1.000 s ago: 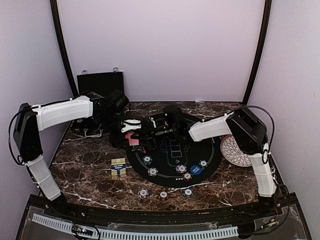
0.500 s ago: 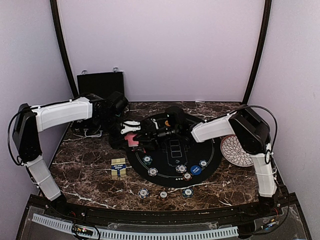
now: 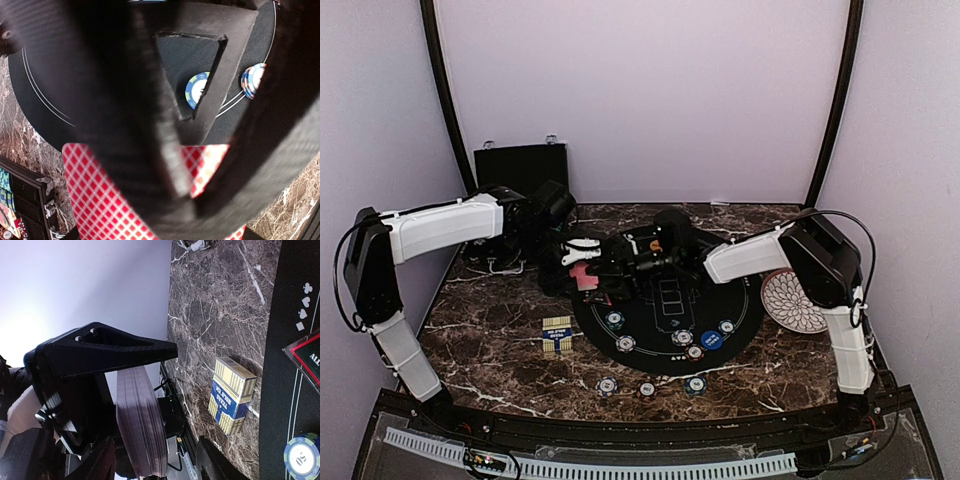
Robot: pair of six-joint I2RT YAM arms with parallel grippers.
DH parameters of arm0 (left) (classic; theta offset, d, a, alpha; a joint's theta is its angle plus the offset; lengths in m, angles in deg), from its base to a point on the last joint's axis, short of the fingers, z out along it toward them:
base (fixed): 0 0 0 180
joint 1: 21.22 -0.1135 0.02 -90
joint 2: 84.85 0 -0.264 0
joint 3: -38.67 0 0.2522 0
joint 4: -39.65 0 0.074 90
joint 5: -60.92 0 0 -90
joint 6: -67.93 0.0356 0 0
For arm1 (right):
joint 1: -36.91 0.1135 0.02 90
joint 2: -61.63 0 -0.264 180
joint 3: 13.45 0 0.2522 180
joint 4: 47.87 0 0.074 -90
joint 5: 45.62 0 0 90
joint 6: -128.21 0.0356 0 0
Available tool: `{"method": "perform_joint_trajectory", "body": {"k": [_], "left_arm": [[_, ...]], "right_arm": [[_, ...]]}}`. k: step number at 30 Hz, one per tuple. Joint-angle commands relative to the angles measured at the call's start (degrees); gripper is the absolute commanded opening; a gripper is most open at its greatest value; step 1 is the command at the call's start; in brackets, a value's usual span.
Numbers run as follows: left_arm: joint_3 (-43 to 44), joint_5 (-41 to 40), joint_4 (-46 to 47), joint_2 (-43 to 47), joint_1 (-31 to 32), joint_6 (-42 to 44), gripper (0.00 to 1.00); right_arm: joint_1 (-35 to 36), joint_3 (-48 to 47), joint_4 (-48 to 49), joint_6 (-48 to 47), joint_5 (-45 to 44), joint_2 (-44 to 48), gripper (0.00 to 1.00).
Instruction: Distribute texas hold em gaming equipment
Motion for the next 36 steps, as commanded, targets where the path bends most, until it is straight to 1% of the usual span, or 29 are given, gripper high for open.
{"method": "perform_joint_trajectory", "body": {"k": [1, 8, 10, 12, 14, 19, 22, 23, 26, 27, 36], "left_arm": [[1.46, 1.07, 0.34, 2.3, 0.29, -1.09, 0.28], [2.23, 1.74, 0.3, 2.2, 0.3, -1.7, 0.28], [2.19, 1.78, 0.37, 2.1, 0.3, -1.7, 0.28], [2.08, 1.87, 0.47, 2.02, 0.31, -1.76, 0.28], [2.02, 1.76, 0.36, 2.04, 0.27, -1.78, 0.28], [1.2, 0.96, 0.68, 2.97, 0.31, -1.78, 0.27], [0.64, 0.66, 0.99, 3.39, 0.28, -1.77, 0.27], [0.6, 0.66, 0.99, 3.44, 0.3, -1.82, 0.27], [0.29, 0.49, 1.04, 3.68, 0.23, -1.87, 0.26], [0.16, 0.38, 1.07, 3.76, 0.27, -1.83, 0.26], [-2.02, -0.14, 1.97, 4.77, 0.21, -1.9, 0.25]], "right_arm": [[0.49, -3.07, 7.42, 3.55, 1.6, -2.09, 0.55], [0.7, -5.79, 12.64, 8.42, 2.0, -6.59, 0.55], [0.76, -6.8, 12.59, 8.56, 2.07, -7.29, 0.56], [0.71, -7.65, 11.06, 7.76, 2.08, -7.78, 0.58], [0.56, -7.51, 9.08, 6.5, 1.84, -7.4, 0.56], [-0.79, -3.71, 1.18, 0.17, -0.24, -3.9, 0.53], [-1.2, -1.84, -1.02, -1.99, -0.99, -2.26, 0.51], [-1.24, -1.46, -1.51, -2.38, -1.06, -1.94, 0.49], [-1.32, -0.6, -1.7, -2.57, -0.97, -1.3, 0.38], [-1.29, -0.4, -1.59, -2.61, -0.92, -1.03, 0.37], [-1.36, 0.05, -4.87, -5.3, -0.74, 2.47, 0.36]]}}
